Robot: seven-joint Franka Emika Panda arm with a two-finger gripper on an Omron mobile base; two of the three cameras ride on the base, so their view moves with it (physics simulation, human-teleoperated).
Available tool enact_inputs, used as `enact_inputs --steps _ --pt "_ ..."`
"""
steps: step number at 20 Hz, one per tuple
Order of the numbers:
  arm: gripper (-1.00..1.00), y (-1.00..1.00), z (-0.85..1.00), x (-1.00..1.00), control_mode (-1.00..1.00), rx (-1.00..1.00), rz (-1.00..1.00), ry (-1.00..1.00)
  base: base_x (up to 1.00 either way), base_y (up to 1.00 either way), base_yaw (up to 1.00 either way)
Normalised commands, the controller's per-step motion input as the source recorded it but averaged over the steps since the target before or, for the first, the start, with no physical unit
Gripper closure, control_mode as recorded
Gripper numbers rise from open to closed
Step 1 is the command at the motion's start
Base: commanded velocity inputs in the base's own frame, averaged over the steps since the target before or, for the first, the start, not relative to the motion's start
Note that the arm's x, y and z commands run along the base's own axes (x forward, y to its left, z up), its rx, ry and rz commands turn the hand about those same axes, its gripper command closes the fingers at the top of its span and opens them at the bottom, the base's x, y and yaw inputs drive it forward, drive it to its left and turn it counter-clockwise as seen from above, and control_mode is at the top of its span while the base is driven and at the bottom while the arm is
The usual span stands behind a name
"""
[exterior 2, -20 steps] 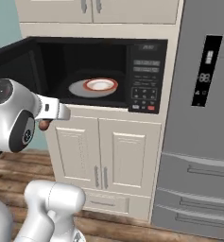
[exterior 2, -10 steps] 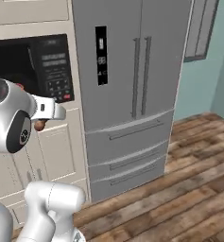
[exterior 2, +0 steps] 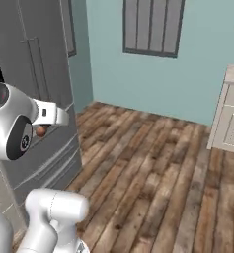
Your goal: Retrieve the reheated potato from the microwave, then place the potato, cheese, and condiment on the cutting board.
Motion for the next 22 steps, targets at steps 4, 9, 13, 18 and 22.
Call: enact_inputs --steps 4,9,13,18,22 --pt "1.00 0.00 0.00 0.00 1.00 0.00 0.00 0.00 0.00 0.02 -1.00" --pt "1.00 0.00 0.00 0.00 1.00 0.00 0.00 0.00 0.00 0.02 -1.00" --pt "1.00 0.00 0.00 0.00 1.00 0.00 0.00 0.00 0.00 0.01 -1.00" --pt "1.00 0.00 0.00 0.00 1.00 0.00 0.00 0.00 0.00 0.06 -1.00" --pt "1.00 0.00 0.00 0.00 1.00 0.00 0.00 0.00 0.05 0.10 -0.98"
